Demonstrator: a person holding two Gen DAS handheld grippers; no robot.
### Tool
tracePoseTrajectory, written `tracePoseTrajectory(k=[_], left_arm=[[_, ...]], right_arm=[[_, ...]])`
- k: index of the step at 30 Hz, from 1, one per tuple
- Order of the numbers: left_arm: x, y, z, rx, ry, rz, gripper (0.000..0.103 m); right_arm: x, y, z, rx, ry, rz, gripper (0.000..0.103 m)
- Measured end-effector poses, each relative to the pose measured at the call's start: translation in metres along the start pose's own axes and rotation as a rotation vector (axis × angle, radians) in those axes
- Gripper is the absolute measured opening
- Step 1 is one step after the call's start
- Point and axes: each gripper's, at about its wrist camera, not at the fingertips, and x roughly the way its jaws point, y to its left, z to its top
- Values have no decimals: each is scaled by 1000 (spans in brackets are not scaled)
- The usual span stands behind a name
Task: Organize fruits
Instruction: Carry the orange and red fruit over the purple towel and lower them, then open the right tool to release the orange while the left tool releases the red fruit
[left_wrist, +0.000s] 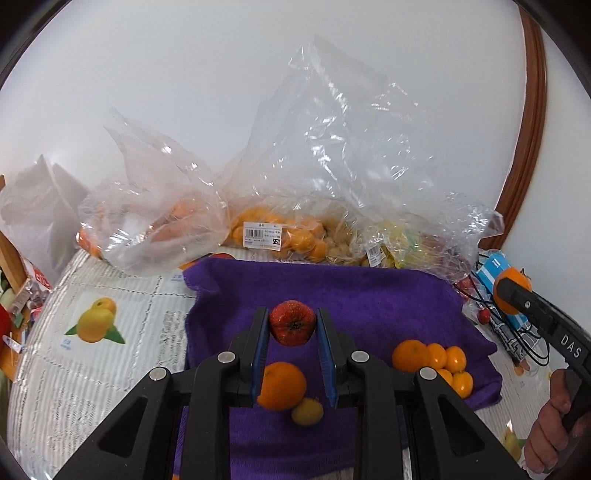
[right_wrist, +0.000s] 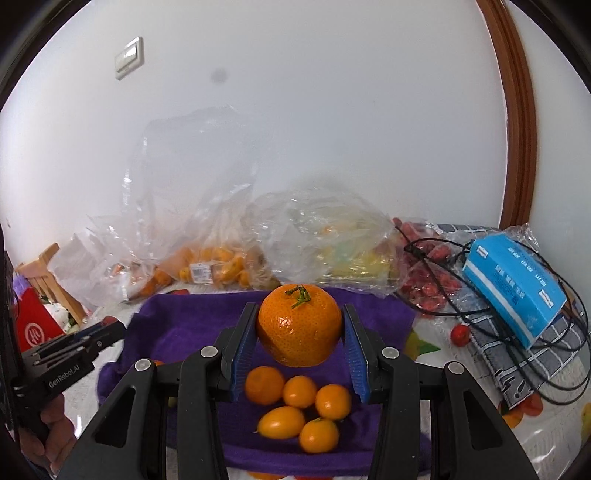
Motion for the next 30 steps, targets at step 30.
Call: tracePoseTrajectory(k=[30], left_arm=[[60,-17,-27,39,52,-4,24]], right_arm=[[66,-17,-48,-29,117,-31,44]])
